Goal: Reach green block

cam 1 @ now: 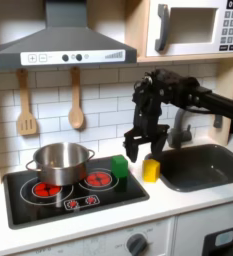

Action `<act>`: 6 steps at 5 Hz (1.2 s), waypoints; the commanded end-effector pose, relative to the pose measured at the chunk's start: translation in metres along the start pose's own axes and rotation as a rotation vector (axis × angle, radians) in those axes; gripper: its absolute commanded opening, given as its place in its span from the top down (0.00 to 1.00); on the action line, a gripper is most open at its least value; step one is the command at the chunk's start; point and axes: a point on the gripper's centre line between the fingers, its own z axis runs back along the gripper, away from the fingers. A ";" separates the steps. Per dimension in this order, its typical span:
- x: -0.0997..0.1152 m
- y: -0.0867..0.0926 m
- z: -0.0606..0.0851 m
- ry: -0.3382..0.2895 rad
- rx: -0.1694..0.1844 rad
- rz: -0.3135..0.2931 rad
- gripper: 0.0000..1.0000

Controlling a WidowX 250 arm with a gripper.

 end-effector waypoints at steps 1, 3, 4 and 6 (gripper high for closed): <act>0.025 0.004 -0.009 -0.024 0.001 0.026 0.00; 0.047 0.006 -0.021 -0.034 0.011 0.039 0.00; 0.057 0.007 -0.029 -0.035 0.011 0.048 0.00; 0.068 0.009 -0.047 -0.017 0.011 0.044 0.00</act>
